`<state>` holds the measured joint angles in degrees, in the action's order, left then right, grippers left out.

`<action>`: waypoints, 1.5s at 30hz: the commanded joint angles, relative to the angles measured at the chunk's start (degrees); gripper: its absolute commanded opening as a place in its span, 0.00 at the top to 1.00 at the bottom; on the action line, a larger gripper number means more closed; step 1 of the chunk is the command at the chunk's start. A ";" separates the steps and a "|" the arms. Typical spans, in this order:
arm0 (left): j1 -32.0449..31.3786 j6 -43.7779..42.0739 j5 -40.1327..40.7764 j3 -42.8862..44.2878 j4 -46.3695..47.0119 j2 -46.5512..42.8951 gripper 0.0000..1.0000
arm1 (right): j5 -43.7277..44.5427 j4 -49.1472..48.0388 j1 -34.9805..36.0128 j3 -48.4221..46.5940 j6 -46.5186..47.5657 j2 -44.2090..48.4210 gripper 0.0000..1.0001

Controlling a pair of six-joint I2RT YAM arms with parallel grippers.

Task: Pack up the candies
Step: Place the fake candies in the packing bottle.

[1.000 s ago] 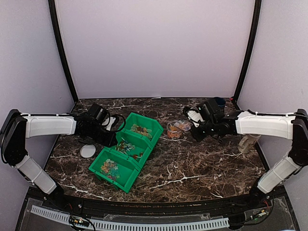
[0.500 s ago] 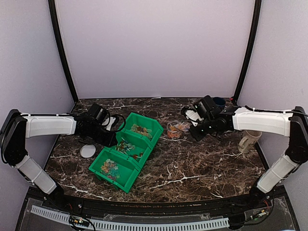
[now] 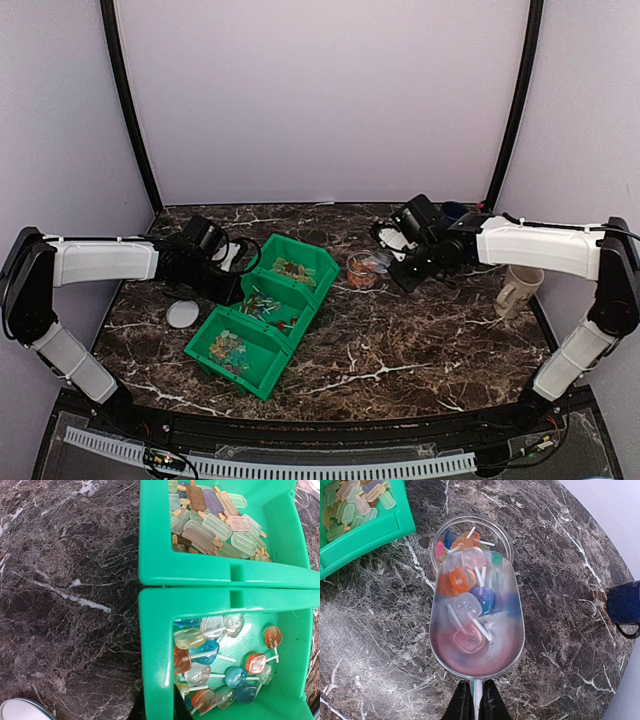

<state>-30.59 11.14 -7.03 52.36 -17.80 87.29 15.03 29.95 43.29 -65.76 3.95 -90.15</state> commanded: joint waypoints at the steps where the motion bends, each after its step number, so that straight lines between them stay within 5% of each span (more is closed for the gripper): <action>1: 0.32 1.32 -2.90 2.73 4.75 -3.99 1.00 | 2.01 1.85 1.09 -2.46 -0.08 -0.38 1.00; 45: 0.31 1.04 -2.09 2.85 3.84 -3.80 1.00 | 11.98 21.42 5.57 -15.53 -0.46 -7.74 1.00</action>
<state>-30.52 11.14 -6.96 52.38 -17.80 87.29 24.75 47.05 48.27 -79.29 3.95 -97.19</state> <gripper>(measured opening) 0.101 0.084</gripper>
